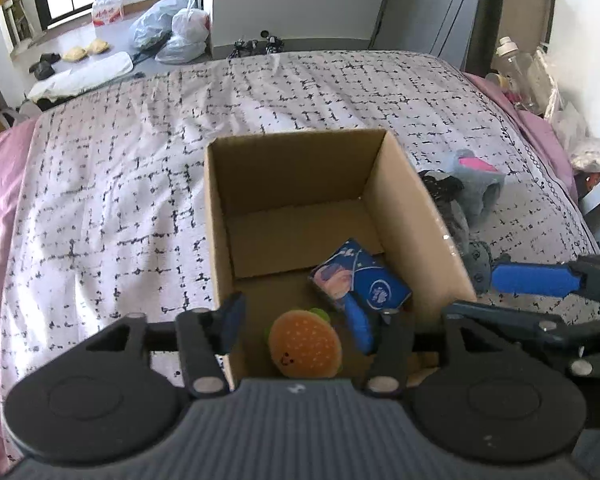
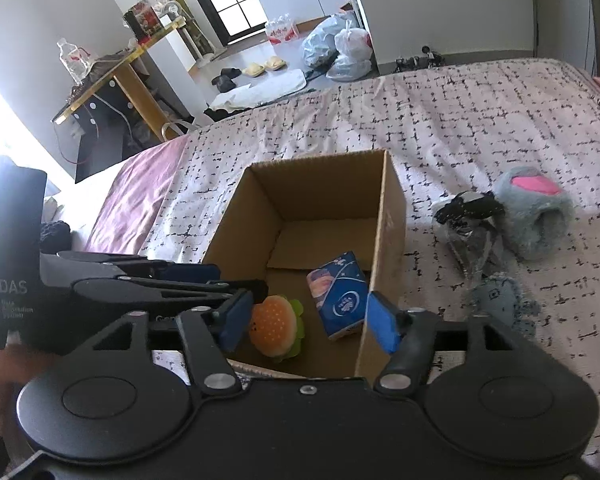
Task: Organize soft objects
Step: 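Open the left tool dropping the ball while the right tool drops the tissue pack into the box, then withdraw both tools from the box toward the grey cloth and black item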
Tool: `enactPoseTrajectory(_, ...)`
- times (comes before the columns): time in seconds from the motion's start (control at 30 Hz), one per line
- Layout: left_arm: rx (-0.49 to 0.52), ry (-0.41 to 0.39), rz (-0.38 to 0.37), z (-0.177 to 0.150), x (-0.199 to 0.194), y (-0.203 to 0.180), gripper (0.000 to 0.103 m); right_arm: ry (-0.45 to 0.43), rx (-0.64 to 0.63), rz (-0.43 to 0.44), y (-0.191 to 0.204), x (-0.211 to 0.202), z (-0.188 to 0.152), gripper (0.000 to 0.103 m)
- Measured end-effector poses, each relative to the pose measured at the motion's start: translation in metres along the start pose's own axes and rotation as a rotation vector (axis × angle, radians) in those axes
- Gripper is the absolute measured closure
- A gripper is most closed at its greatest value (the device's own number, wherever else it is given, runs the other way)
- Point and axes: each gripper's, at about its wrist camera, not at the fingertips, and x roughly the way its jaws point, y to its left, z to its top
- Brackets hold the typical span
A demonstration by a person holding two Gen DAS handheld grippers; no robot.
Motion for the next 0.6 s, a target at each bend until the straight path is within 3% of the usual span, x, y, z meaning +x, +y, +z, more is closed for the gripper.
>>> enactPoseTrajectory(0.17, 0.023, -0.020, -0.017, 0.004, -0.009, -0.019, 0.032, -0.020, 0.006, -0.010, -0.017, -0.012, -0.001, 0.030)
enactPoseTrajectory(0.47, 0.086, -0.026, -0.011, 0.009, -0.018, -0.059, 0.030, -0.038, 0.048, -0.025, -0.054, -0.033, -0.007, 0.020)
enactPoseTrajectory(0.6, 0.088, -0.040, -0.014, 0.007, -0.020, -0.072, 0.015, -0.050, 0.061, -0.033, -0.068, -0.043, -0.010, 0.013)
